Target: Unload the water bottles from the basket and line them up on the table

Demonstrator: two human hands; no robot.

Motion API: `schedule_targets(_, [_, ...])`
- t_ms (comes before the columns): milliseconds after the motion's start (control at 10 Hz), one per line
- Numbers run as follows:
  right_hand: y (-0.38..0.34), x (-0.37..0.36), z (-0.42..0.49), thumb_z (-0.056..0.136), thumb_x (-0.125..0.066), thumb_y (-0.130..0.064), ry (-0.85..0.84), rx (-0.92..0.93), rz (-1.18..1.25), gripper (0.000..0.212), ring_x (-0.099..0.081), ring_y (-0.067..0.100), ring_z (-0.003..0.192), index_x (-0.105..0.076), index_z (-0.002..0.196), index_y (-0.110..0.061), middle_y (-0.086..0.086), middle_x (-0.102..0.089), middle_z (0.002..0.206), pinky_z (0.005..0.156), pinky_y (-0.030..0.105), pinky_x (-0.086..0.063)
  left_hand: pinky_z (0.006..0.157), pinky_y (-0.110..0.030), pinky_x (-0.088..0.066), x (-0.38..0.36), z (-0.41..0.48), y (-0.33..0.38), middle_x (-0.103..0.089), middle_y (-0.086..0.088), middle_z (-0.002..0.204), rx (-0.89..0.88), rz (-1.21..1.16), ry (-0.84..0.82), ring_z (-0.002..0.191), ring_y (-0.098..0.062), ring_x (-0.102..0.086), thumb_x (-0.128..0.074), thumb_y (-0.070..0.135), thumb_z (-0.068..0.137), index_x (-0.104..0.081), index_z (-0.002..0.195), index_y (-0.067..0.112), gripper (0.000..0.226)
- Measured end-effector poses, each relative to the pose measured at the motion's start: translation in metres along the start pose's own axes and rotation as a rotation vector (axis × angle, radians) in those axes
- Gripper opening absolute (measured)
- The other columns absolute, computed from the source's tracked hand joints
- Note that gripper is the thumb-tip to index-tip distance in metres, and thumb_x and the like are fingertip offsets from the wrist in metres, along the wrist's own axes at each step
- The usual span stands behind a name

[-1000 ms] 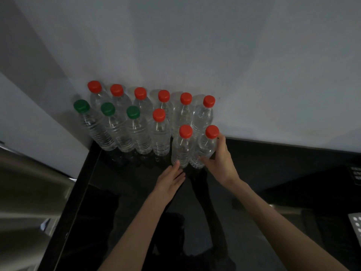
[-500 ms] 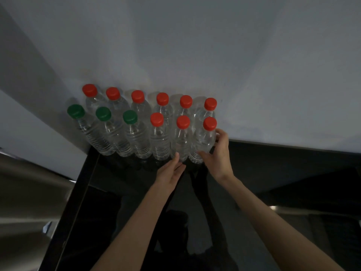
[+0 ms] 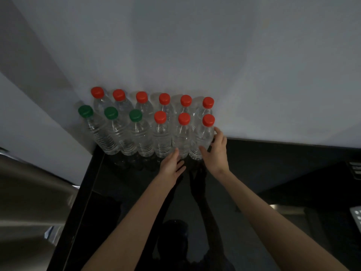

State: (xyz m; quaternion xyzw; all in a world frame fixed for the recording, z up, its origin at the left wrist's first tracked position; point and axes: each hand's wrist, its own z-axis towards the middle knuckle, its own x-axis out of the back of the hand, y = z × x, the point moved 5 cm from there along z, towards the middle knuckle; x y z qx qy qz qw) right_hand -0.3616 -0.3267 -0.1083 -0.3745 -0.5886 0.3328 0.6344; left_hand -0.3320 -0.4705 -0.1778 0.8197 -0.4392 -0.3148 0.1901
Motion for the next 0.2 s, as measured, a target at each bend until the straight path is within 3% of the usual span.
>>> schedule_targets(100, [-0.011, 0.014, -0.017, 0.093, -0.062, -0.018, -0.056, -0.03, 0.025, 0.061, -0.053, 0.016, 0.115, -0.032, 0.146, -0.02, 0.006, -0.039, 0.143, 0.095, 0.032, -0.051, 0.1, -0.038, -0.047, 0.0, -0.031, 0.01, -0.05, -0.004, 0.144, -0.088, 0.03, -0.091, 0.13, -0.025, -0.05, -0.055, 0.037, 0.097, -0.043, 0.144, 0.018, 0.052])
schedule_targets(200, [-0.033, 0.038, -0.047, 0.094, -0.061, -0.017, -0.106, 0.058, -0.034, 0.051, -0.055, 0.014, 0.114, -0.043, 0.141, -0.022, 0.002, -0.054, 0.134, 0.089, 0.02, -0.046, 0.104, -0.039, -0.046, 0.004, -0.072, 0.013, -0.053, 0.0, 0.14, -0.191, 0.082, -0.225, 0.129, -0.024, -0.051, -0.055, 0.028, 0.097, -0.042, 0.145, 0.02, 0.05])
